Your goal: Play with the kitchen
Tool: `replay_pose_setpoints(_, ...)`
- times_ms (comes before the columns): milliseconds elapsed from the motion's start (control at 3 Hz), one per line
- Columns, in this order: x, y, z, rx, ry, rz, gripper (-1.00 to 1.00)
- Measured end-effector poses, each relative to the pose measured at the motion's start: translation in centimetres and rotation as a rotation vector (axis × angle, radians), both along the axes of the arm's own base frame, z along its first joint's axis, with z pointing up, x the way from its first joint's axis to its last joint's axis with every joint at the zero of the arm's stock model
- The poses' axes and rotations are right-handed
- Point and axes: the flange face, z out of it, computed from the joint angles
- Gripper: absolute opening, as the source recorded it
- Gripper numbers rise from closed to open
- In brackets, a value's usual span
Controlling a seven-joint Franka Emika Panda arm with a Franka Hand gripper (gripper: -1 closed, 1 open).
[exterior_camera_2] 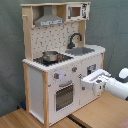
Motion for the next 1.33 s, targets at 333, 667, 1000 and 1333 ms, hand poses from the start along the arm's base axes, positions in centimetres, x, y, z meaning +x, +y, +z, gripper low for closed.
replay_pose_setpoints(333, 2.5, -0.5, -0.5, -0.066, 0.033, -0.015, 1.00)
replay_pose_setpoints(667, 5.0, -0.8, -0.2, -0.081, 0.066, -0.017, 1.00)
replay_pose_setpoints(1000, 7.2, -0.7, 0.5, -0.074, 0.090, -0.005, 1.00)
replay_pose_setpoints(1333, 9.1, -0.2, 0.4, -0.068, 0.118, 0.016, 1.00)
